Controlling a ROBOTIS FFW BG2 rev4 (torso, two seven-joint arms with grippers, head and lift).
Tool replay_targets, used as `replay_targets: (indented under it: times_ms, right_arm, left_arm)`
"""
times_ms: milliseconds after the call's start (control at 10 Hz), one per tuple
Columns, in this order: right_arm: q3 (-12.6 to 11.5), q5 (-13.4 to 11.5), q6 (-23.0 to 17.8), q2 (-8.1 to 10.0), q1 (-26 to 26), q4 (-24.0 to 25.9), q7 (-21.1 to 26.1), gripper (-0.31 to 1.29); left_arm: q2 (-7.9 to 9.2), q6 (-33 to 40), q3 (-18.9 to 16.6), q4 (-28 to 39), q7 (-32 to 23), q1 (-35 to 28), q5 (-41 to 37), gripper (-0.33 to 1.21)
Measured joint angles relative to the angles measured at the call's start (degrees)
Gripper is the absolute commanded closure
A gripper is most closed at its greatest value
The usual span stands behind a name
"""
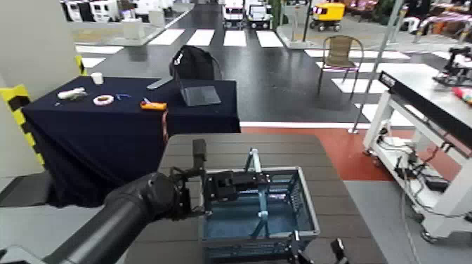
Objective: Place the crate on the table.
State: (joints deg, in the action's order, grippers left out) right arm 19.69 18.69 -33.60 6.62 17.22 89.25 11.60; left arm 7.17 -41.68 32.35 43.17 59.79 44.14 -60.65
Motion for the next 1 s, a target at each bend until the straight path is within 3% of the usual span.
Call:
replay_targets:
  times_ms: [800, 1000]
  right_arm:
    - [0.1, 0.4, -1.2, -0.02, -0.2, -0.4, -0.1, 0.14]
    - [0.2, 0.4, -1.4, -0.02, -0.2, -0.4, -0.1, 0.14]
  left_arm:
    - [-0.76, 5.5, 4.2, -4.6, 0.2, 0.4, 0.0, 1.0]
    - [-0.83, 6.6, 4.3, -5.4, 0.2, 0.0, 0.0, 0.63]
